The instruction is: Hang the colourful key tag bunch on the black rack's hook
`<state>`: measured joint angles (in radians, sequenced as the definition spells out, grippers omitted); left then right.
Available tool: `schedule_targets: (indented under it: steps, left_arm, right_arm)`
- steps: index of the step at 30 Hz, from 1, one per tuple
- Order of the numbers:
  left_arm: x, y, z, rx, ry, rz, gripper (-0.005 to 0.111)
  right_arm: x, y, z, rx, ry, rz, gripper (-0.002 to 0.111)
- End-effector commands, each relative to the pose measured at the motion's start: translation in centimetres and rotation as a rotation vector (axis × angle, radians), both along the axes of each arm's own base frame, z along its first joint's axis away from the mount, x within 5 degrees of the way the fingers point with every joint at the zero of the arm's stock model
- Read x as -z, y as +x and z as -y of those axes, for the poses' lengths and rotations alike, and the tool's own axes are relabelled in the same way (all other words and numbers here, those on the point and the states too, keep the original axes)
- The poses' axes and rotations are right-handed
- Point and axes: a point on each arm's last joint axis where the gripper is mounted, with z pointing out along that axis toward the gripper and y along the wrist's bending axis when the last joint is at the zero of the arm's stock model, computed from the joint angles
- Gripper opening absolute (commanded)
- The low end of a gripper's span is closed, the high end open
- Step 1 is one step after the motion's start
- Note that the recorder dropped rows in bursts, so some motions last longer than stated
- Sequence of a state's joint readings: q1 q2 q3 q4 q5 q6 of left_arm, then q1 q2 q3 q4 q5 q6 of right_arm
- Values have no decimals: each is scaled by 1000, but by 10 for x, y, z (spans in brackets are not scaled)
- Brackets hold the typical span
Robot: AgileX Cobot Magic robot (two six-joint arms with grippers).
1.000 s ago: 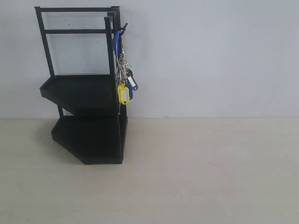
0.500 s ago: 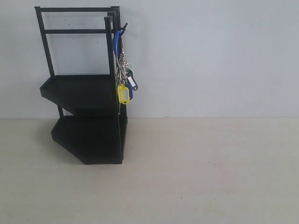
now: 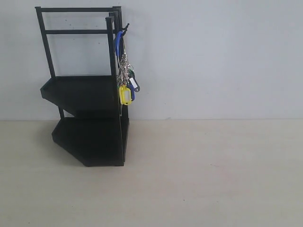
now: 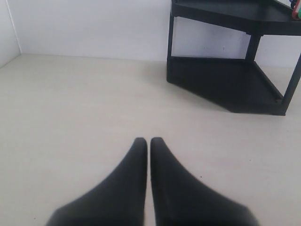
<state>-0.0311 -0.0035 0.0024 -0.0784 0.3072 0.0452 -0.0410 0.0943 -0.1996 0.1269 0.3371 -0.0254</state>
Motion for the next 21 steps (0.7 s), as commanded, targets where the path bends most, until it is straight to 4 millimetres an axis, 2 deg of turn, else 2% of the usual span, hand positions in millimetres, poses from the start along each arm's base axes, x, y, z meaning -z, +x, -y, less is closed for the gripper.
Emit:
schedule_targets:
  steps: [1, 4, 21]
  left_arm:
    - [-2, 0, 0, -4, -2, 10, 4]
    - [-2, 0, 0, -4, -2, 10, 4]
    - [-2, 0, 0, -4, -2, 10, 4]
  right_arm:
    - [40, -2, 1, 8, -12, -45, 0]
    - [61, -1, 1, 9, -4, -103, 0]
    - [63, -1, 0, 8, 0, -116, 0]
